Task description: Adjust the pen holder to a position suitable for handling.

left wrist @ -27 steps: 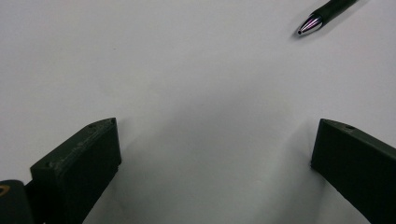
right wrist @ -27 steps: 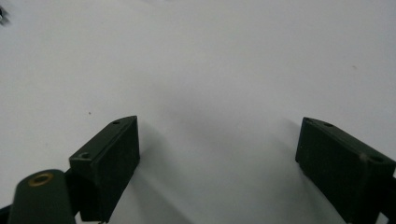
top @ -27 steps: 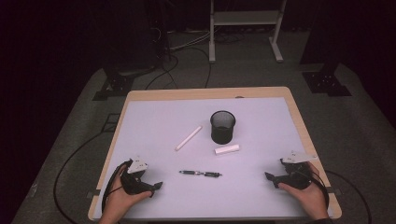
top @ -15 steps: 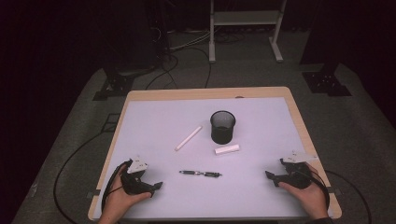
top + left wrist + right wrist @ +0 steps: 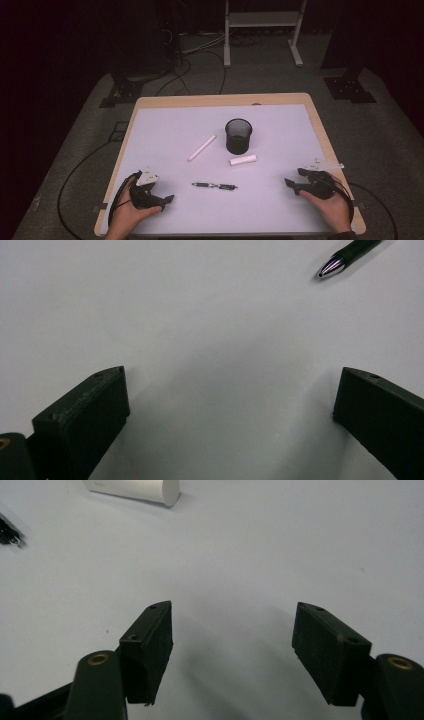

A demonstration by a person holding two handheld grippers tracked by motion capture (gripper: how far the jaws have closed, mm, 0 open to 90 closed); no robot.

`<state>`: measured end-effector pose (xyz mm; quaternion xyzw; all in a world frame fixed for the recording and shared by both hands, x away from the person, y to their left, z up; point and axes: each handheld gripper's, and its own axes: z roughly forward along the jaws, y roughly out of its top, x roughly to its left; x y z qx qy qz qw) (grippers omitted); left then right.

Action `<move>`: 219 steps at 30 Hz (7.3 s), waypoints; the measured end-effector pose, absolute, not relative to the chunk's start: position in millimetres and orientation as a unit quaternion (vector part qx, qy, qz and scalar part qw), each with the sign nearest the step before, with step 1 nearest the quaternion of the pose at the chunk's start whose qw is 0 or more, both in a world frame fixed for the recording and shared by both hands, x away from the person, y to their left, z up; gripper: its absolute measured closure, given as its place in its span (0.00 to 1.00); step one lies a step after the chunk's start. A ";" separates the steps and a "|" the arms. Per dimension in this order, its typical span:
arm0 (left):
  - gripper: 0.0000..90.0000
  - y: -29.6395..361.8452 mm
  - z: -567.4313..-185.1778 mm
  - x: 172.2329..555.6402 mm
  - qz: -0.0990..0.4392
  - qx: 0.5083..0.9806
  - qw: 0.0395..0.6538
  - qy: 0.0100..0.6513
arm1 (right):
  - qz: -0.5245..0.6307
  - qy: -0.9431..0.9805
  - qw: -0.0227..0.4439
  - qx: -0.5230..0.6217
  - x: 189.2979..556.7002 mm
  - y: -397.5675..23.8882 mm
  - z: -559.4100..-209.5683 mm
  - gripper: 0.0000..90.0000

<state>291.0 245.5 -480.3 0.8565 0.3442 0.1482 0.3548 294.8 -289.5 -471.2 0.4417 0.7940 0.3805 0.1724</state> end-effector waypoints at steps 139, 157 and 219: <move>0.00 245.7 -480.7 291.0 0.149 0.857 0.355 0.343 | 0.384 0.832 0.127 0.379 484.3 -156.4 -403.0 0.81; 0.00 245.7 -480.7 290.9 0.149 0.857 0.355 0.343 | 0.392 0.832 0.104 0.380 486.7 -159.6 -405.6 0.88; 0.00 245.8 -480.6 290.9 0.149 0.857 0.355 0.343 | 0.430 0.839 0.073 0.324 408.7 -152.8 -364.5 0.89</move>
